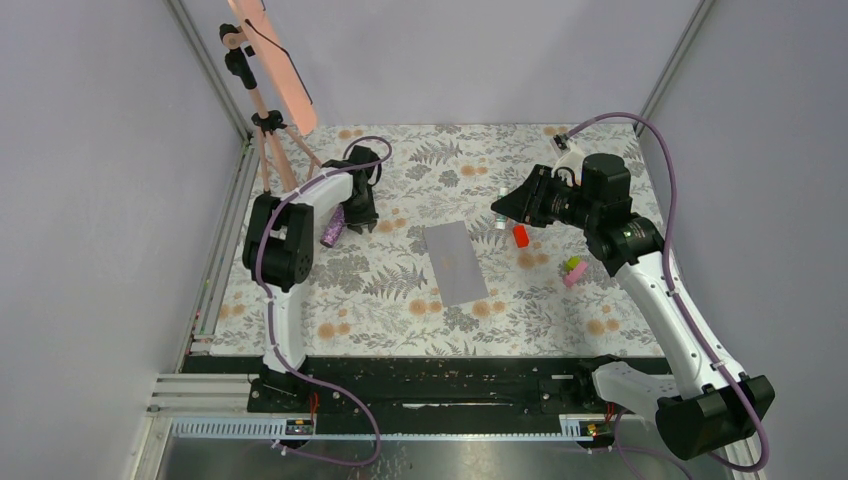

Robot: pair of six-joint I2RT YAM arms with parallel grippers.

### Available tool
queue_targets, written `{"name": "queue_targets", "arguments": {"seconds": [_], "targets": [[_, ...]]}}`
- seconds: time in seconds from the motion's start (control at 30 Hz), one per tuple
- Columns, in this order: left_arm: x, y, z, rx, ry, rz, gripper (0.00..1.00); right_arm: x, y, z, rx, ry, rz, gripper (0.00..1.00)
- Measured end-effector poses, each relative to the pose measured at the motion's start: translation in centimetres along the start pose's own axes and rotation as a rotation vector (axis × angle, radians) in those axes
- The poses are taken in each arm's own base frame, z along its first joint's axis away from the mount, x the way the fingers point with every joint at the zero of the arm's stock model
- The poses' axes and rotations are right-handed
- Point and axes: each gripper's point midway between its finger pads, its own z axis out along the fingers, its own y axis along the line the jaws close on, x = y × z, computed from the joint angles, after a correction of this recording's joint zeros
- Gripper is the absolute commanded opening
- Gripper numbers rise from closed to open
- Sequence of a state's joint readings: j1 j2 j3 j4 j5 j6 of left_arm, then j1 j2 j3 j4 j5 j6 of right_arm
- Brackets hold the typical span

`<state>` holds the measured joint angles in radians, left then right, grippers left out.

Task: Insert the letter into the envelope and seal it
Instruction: Move the solid glue cap to the center of the board.

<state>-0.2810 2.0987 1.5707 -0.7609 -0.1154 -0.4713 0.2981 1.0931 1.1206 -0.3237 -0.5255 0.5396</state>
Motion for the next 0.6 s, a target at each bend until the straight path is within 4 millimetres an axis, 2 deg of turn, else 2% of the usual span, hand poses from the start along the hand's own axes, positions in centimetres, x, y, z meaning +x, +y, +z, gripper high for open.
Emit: {"name": "queue_targets", "arguments": {"seconds": [0.2, 0.3, 0.4, 0.6], "targets": [[0.3, -1.6, 0.0, 0.041, -0.014, 0.069, 0.23, 0.0, 0.0, 0.0, -0.001, 0.001, 0.004, 0.00], [1.3, -3.5, -0.3, 0.070, -0.020, 0.126, 0.23, 0.0, 0.2, 0.0, -0.009, 0.003, 0.006, 0.00], [3.0, -5.0, -0.8, 0.104, -0.009, 0.164, 0.22, -0.1, 0.4, 0.0, -0.018, -0.001, 0.005, 0.00], [8.2, -6.9, -2.3, 0.141, 0.039, 0.238, 0.24, -0.2, 0.5, 0.1, -0.023, -0.005, 0.001, 0.00]]}}
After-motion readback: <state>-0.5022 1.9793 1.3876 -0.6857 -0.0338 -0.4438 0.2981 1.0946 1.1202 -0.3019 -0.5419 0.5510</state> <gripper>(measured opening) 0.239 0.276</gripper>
